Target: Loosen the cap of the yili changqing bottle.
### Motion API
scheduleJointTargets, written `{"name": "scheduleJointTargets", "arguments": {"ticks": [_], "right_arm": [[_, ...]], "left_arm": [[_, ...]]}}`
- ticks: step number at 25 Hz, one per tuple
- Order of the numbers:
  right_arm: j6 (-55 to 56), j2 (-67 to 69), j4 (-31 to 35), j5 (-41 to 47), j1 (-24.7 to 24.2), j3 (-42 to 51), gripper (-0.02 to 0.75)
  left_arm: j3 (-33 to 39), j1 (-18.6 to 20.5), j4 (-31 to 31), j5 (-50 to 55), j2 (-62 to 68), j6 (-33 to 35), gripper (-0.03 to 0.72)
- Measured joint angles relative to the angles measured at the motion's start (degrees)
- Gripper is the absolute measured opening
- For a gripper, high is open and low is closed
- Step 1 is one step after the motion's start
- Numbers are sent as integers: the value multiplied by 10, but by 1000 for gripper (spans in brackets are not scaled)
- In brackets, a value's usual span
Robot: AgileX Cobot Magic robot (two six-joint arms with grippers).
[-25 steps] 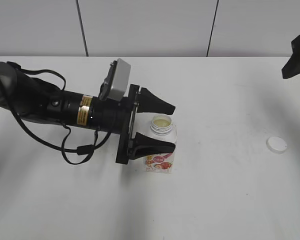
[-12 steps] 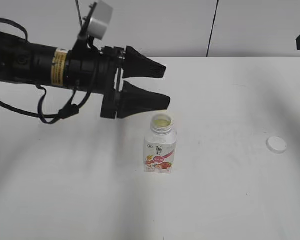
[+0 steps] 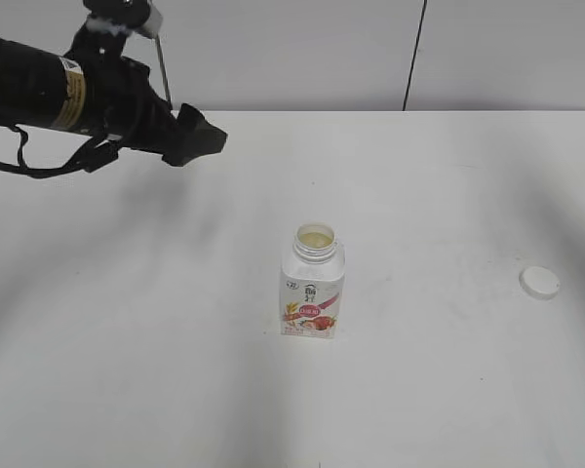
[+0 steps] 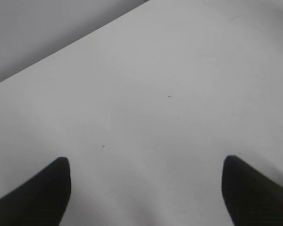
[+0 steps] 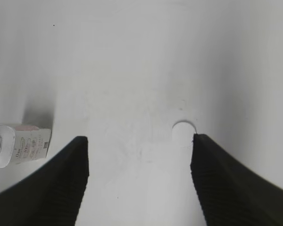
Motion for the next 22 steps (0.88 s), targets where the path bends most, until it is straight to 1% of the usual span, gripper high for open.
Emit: {"name": "scheduleJointTargets", "arguments": {"ticks": [5,8,14,19,22], "right_arm": [[0,0,0,18,0,-12,533],[0,0,0,29,0,-12,533],[0,0,0,53,0,-12,533],[5,0,-4,56,0,-12,533],[36,-9,-12,56,0,-12,533]], "left_arm": [[0,21,14,50,0,-104,592],[0,30,14,98,0,-147,592],[0,56,-23,134,0,-161,592],[0,66,-25,137,0,-162,592],[0,73,-25,151,0,-162,592]]}}
